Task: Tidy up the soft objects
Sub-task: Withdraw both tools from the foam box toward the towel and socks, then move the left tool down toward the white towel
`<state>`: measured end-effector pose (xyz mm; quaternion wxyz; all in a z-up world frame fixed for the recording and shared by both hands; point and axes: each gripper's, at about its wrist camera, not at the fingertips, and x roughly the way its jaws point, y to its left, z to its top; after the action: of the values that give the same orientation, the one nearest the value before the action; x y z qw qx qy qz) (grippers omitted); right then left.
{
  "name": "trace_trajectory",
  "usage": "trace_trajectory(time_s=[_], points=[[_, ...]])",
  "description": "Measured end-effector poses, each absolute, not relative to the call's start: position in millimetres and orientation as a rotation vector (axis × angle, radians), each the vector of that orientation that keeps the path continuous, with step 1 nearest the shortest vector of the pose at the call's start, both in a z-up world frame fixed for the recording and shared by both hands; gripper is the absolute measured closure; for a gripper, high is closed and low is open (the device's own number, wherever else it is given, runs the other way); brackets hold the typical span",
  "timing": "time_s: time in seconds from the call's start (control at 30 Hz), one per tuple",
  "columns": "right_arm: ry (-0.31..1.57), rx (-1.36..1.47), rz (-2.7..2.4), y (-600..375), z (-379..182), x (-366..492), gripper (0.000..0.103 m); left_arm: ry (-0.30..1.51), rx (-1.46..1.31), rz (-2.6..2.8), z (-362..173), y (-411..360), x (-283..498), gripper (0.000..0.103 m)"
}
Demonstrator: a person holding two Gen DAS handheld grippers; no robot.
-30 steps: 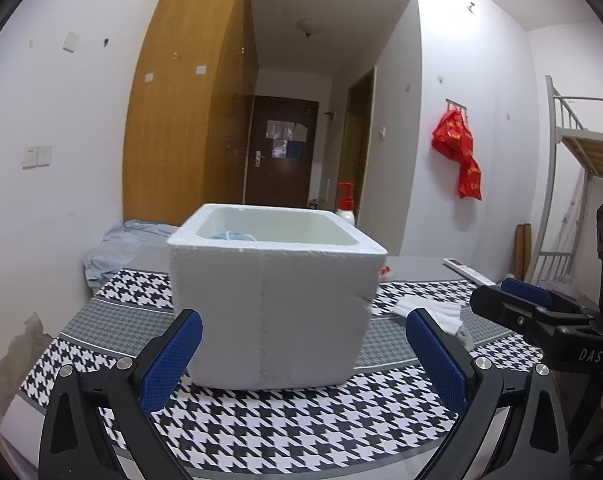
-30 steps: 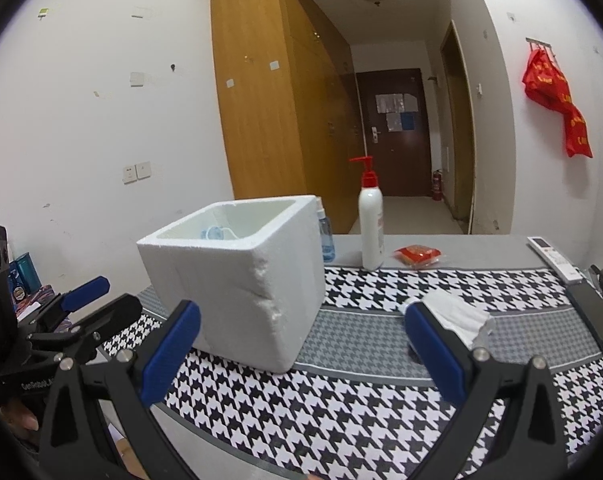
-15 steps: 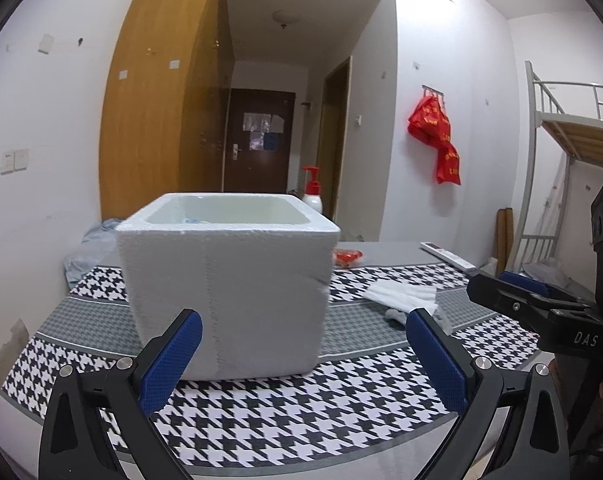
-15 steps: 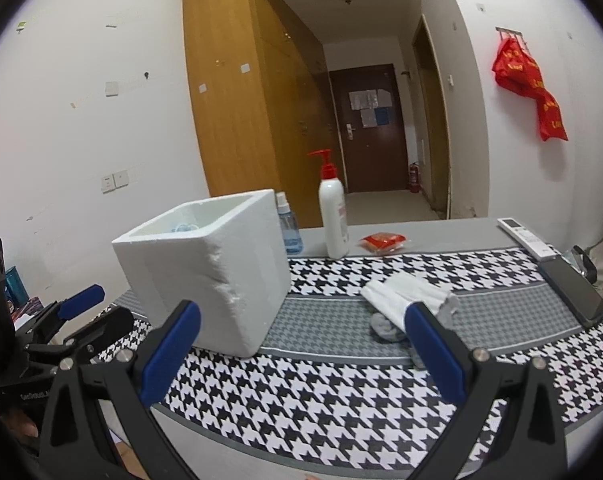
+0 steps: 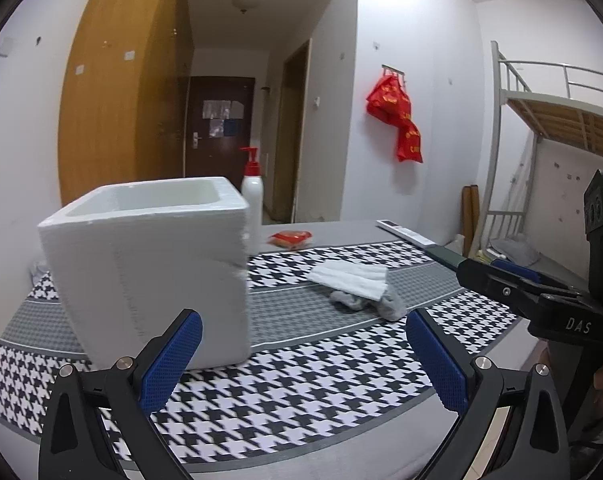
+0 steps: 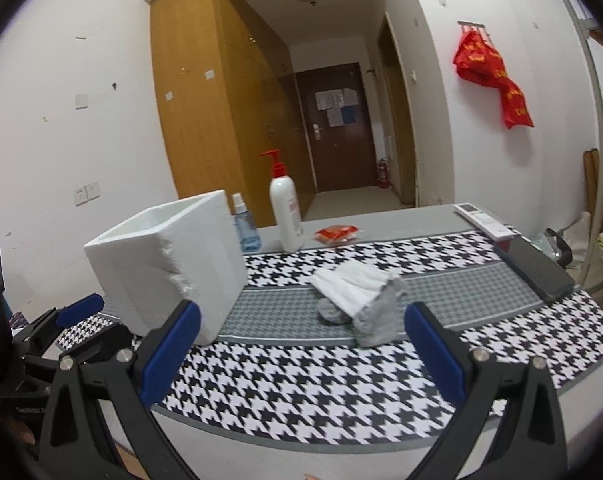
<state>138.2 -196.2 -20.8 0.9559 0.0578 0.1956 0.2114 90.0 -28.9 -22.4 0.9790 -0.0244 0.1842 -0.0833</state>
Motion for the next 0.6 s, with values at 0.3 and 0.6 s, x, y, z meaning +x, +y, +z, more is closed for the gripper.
trace_trajectory(time_s=[0.3,0.6], points=[[0.394,0.141,0.369,-222,-24,131,0.0,0.39,-0.023,-0.238,-21,-60,99,0.001],[0.404,0.166,0.34,-242,-29,133,0.0,0.416,-0.011,-0.287,-21,-83,116,0.001]])
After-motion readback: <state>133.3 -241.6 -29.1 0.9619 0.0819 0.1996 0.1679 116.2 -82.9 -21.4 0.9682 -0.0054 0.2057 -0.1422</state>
